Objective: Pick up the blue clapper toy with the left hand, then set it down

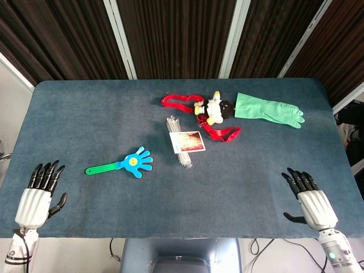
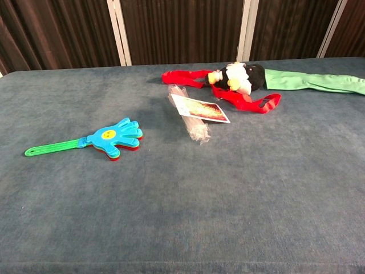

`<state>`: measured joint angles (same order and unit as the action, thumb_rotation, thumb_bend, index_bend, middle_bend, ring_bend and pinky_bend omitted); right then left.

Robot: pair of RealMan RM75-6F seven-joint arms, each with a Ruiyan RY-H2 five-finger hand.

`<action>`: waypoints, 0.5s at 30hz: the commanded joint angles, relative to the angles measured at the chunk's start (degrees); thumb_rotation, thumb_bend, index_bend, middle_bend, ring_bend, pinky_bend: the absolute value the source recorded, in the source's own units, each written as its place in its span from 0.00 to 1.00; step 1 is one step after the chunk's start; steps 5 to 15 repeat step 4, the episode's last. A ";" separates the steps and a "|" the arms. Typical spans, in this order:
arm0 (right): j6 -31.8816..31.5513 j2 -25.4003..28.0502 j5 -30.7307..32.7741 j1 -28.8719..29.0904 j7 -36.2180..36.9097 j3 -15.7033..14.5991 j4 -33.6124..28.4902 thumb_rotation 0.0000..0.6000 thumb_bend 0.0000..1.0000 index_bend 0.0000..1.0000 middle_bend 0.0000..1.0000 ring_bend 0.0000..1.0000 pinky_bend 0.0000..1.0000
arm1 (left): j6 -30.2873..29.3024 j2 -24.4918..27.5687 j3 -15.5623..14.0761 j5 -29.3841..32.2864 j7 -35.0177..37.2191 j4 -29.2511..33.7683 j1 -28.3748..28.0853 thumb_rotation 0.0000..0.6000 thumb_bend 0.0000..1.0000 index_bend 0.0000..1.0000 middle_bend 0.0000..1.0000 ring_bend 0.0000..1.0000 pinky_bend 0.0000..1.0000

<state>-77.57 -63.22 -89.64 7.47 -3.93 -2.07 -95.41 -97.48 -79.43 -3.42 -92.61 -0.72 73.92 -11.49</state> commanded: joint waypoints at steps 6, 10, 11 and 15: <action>-0.50 -0.24 -0.04 -0.24 0.03 0.23 0.26 1.00 0.18 0.00 0.00 0.00 0.00 | 2.87 2.46 -0.77 0.01 0.52 2.29 0.68 1.00 0.37 0.00 0.00 0.00 0.00; -0.50 -0.24 -0.04 -0.24 0.03 0.23 0.26 1.00 0.18 0.00 0.00 0.00 0.00 | 2.87 2.46 -0.77 0.01 0.52 2.29 0.68 1.00 0.37 0.00 0.00 0.00 0.00; -0.50 -0.24 -0.04 -0.24 0.03 0.23 0.26 1.00 0.18 0.00 0.00 0.00 0.00 | 2.87 2.46 -0.77 0.01 0.52 2.29 0.68 1.00 0.37 0.00 0.00 0.00 0.00; -0.50 -0.24 -0.04 -0.24 0.03 0.23 0.26 1.00 0.18 0.00 0.00 0.00 0.00 | 2.87 2.46 -0.77 0.01 0.52 2.29 0.68 1.00 0.37 0.00 0.00 0.00 0.00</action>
